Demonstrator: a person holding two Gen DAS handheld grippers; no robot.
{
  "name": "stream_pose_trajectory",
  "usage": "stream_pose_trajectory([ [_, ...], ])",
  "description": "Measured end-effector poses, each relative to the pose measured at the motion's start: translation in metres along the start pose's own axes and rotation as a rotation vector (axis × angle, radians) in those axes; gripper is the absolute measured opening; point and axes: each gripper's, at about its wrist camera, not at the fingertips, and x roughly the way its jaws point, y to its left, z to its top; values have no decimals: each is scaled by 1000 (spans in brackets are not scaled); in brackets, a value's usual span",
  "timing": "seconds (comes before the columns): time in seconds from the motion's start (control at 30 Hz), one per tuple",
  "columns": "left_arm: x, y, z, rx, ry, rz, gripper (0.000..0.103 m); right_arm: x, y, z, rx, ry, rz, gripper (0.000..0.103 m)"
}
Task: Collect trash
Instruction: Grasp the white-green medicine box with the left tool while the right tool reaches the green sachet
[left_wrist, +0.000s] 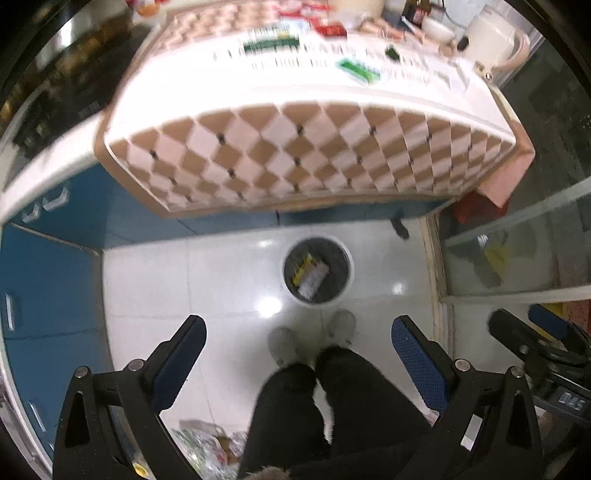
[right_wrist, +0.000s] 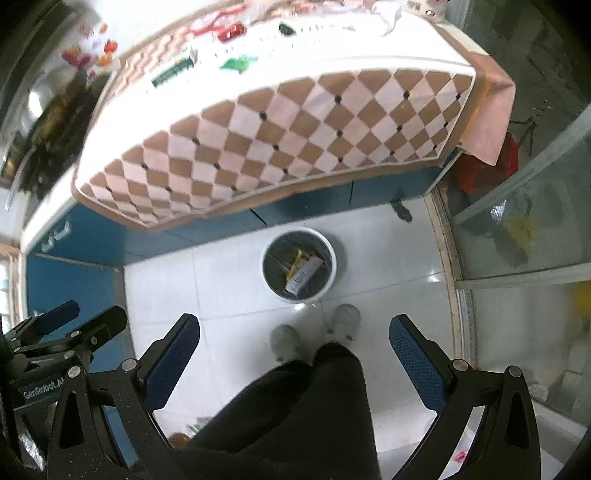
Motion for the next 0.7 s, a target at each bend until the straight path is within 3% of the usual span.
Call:
stream_pose_trajectory([
  [0.17,-19,6,40,-14,-109,62,103,-18,4,26,33,-49,79,103],
  [0.27,-19,16,84,-35,-151,110,103,-18,7,64,48,-60,119,103],
  [0.37,-11,28,136,-92,-150,129,103,-11,7,122,62,-78,132,103],
  [0.47,7,50,197,-224,-85,70,103,7,4,188,84,-84,151,103],
  [0.53,24,69,240,-367,-32,18,103,20,-1,231,98,-92,157,103],
  [0.7,77,95,326,-682,45,-99,102,68,-21,336,126,-96,85,103],
])
